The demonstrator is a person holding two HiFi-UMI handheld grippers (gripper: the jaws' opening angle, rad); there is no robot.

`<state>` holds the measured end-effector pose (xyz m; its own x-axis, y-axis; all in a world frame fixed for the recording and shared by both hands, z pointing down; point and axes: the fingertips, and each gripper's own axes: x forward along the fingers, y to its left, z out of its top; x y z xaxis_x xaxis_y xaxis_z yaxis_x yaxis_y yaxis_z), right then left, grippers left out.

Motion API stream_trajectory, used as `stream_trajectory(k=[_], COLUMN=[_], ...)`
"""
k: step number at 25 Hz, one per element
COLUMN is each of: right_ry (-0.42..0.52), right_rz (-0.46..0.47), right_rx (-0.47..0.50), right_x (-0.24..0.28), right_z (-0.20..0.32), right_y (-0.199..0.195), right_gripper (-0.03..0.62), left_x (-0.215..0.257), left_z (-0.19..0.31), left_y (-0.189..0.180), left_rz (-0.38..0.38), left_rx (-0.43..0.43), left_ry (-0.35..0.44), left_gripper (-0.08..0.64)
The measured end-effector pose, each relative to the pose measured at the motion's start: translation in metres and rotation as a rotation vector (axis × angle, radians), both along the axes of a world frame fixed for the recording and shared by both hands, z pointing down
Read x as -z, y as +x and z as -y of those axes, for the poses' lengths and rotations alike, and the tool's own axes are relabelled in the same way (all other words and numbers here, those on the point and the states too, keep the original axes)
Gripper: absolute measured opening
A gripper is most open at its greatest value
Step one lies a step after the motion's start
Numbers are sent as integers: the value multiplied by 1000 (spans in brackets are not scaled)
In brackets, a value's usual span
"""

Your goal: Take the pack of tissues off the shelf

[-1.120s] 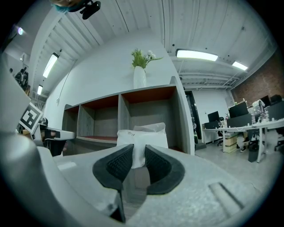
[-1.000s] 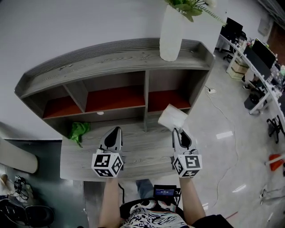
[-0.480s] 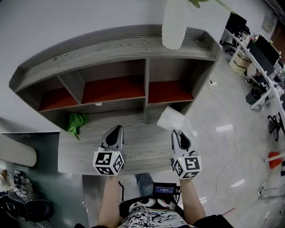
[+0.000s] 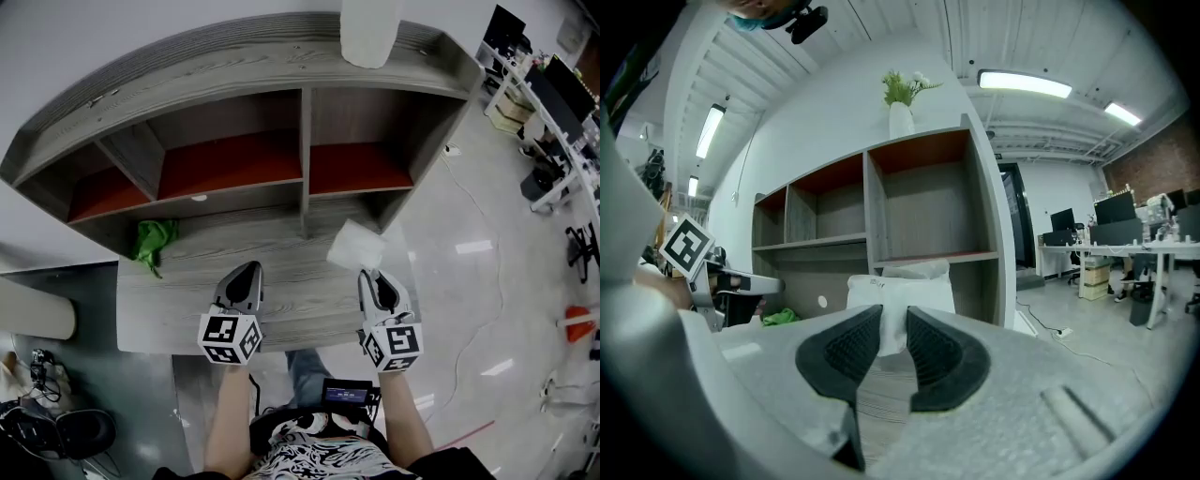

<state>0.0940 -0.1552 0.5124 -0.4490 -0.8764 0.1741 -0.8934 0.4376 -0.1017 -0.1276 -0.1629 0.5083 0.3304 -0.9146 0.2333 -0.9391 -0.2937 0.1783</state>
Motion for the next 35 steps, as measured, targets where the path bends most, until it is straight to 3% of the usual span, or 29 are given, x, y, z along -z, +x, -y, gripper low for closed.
stream_trajectory(k=[17,35], right_ry=[-133,-245], right_rz=[-80,-136], right_rx=[38,139], right_x=[-77,-134], right_z=[-13,-9], right_y=[-3,-20], right_gripper=[86,86], left_x=[-77,-136], left_z=[-1,13], left_y=[-2,-6], left_rz=[35,43], left_rx=[-21,-24], left_ry=[-150,-279], left_gripper=[8,8])
